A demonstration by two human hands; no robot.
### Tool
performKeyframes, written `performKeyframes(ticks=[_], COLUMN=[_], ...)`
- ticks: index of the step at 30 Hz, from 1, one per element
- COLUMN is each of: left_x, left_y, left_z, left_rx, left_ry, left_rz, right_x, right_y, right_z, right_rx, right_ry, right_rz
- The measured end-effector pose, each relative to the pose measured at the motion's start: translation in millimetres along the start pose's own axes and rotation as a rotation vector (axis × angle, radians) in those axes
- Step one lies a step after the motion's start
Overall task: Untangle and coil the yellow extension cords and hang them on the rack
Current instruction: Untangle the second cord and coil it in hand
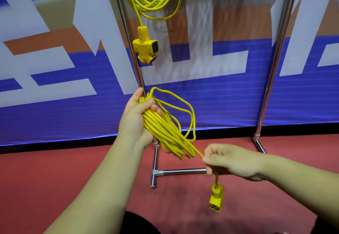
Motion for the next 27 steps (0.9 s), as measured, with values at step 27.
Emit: performKeyframes(ticks=[27], left_x=[-6], left_y=[-16], left_z=[19], left_rx=[0.311], left_ry=[0.367], left_rz=[0.151], right_x=[12], right_y=[-19], right_z=[49], right_rx=[-0.66], right_ry=[-0.259], right_rz=[-0.175])
Point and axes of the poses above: each hand's wrist, its own x-axis towards the middle knuckle, its own z-axis out of the back of the hand, y = z × x, the point moved 2 cm from there along x, towards the middle knuckle, and after that the axes turned 7 degrees about -z, right-handed, at the moved point
